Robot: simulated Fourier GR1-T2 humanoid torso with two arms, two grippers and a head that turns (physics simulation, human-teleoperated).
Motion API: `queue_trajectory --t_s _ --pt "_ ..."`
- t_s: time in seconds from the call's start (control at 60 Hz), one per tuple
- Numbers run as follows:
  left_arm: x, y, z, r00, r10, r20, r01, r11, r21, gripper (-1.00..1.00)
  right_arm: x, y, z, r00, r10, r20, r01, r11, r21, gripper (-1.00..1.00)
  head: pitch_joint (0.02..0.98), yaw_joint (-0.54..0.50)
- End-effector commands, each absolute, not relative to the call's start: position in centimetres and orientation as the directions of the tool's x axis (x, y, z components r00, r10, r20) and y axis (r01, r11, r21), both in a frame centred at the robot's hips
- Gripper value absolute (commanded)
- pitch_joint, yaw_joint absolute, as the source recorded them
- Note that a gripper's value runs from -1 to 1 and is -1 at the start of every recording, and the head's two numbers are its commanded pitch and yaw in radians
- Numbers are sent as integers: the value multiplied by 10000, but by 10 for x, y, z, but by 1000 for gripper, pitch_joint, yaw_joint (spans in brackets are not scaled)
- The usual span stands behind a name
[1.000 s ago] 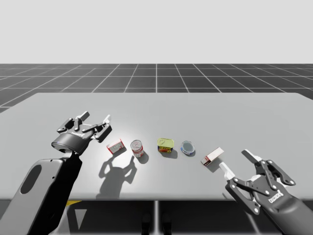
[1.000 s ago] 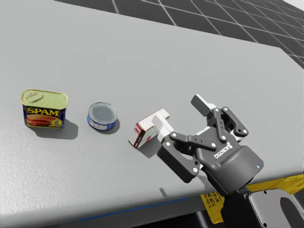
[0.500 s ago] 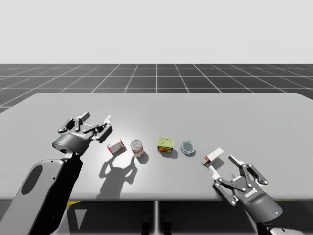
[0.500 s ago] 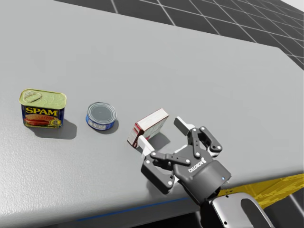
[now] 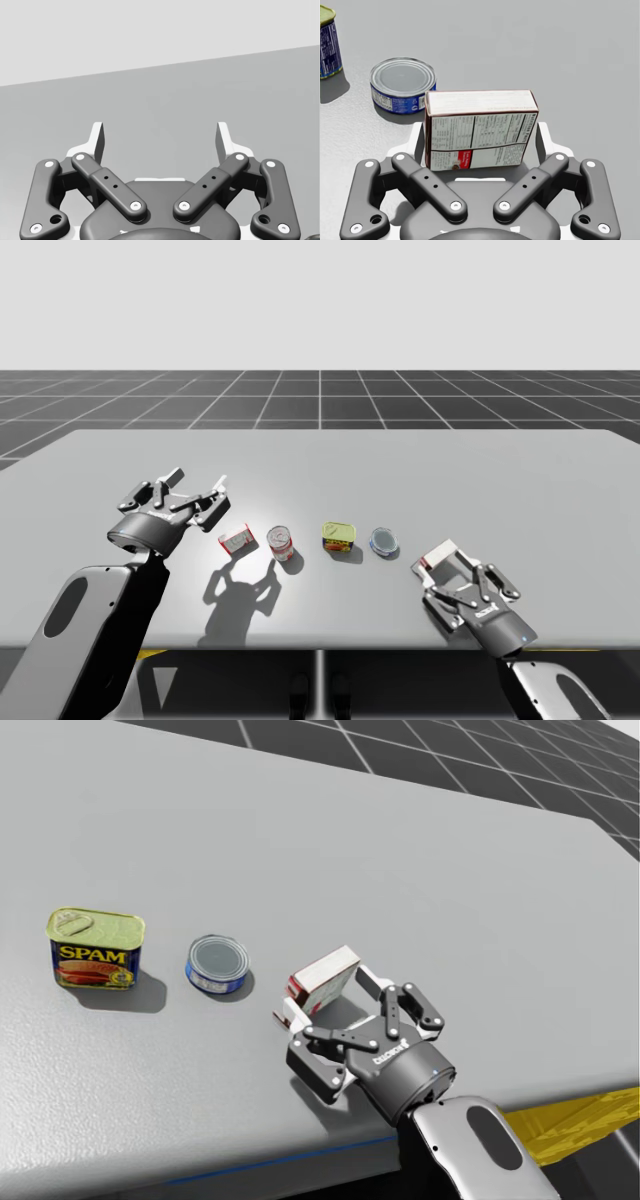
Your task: Lift the pudding box off the table.
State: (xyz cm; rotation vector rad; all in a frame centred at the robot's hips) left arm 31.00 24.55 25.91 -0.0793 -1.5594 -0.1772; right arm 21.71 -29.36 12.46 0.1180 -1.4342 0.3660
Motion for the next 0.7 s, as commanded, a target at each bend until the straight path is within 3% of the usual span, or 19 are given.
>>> queue_trajectory --t_s 0.017,0.617,0.65,0.667,0.683,0.7 --pt "310 245 259 -1 -658 9978 1630 9845 649 -1000 228 -297 119 1190 1813 9762 -3053 9422 -1378 -1000 856 -448" --pt "309 243 259 -22 -712 9975 1675 9833 706 -1000 250 -294 117 1440 2219 9644 -3321 9289 -1641 -1000 849 -434" --pt "309 243 259 -23 -712 9975 1680 9833 705 -1000 249 -294 117 1377 2229 9651 -3187 9325 -1699 -763 847 -434" --pt "309 243 259 -23 -709 9975 1686 9832 702 -1000 249 -294 117 1362 2223 9654 -3157 9334 -1704 -278 846 -435" --pt "309 243 259 -24 -709 9975 1691 9831 703 -1000 248 -294 116 1346 2229 9655 -3137 9338 -1719 574 844 -435" --pt "309 243 259 -27 -715 9974 1694 9830 709 -1000 248 -294 116 1319 2247 9655 -3132 9335 -1744 975 840 -436"
